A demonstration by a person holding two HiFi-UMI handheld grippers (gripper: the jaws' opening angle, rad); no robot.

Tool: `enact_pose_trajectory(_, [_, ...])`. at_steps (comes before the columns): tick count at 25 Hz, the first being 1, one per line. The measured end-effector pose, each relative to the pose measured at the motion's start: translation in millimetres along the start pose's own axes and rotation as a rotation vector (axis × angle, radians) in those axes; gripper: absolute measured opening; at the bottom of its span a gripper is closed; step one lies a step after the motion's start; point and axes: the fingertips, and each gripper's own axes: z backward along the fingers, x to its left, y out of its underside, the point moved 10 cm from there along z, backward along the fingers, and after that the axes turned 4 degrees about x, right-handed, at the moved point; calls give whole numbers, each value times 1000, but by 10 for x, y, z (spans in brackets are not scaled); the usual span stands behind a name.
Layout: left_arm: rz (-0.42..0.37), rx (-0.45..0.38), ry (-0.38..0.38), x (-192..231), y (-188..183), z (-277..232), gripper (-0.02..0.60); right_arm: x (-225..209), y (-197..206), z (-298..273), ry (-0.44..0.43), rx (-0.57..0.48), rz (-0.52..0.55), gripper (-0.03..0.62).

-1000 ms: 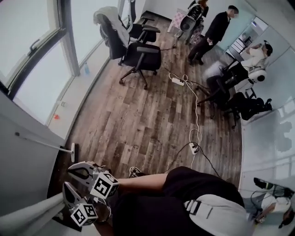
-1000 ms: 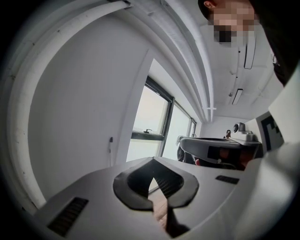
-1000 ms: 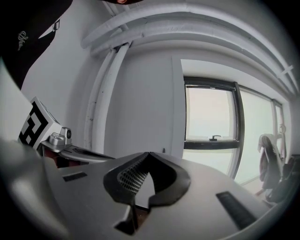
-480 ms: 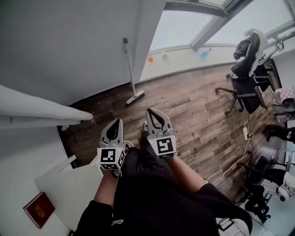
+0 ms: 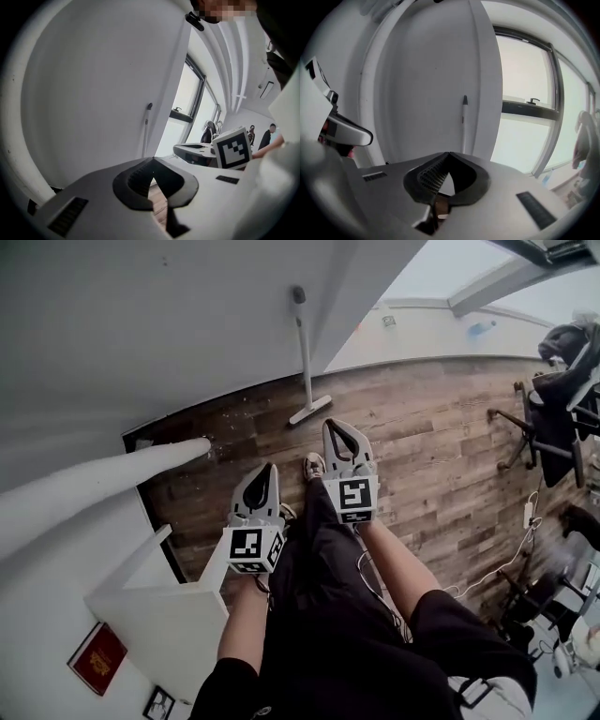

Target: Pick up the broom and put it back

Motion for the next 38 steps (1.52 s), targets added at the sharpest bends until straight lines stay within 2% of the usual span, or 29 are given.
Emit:
enact_pose_trajectory(8, [-15, 27, -17, 226, -71, -774, 0, -223, 210, -930, -23, 17, 36, 23])
enact_pose_trajectory(10, [-18, 23, -15, 241, -114, -845, 0, -259, 283, -1133, -19, 28, 53, 47])
enact_pose_trajectory(11, [-16, 25, -12, 237, -123, -851, 0, -269, 329, -1237, -19, 37, 63, 123])
enact_pose_trajectory(12, [-15, 30, -9, 230, -120, -842, 0, -278, 383, -1346, -18, 47, 70, 170])
enact_pose_trajectory(17, [-34, 70, -16, 228, 77, -645, 0, -328, 679, -1896, 14, 51, 64, 170])
enact_pose_trajectory(22, [4, 114, -65, 252, 232, -284, 0, -325, 853, -2218, 50, 29, -7, 167])
enact_pose_trajectory(24, [18, 124, -84, 274, 289, -192, 0, -326, 871, -2260, 78, 11, -22, 104])
enact_pose_trajectory(25, [25, 126, -90, 292, 315, -167, 0, -330, 874, -2270, 83, 2, -27, 94])
enact_pose_trajectory(31, [4, 125, -83, 343, 305, -94, 0, -234, 897, -2075, 58, -22, -45, 87])
enact_pose_trajectory(38, [-62, 98, -8, 195, 230, -55, 0, -206, 755, -1468, 113, -120, -53, 87])
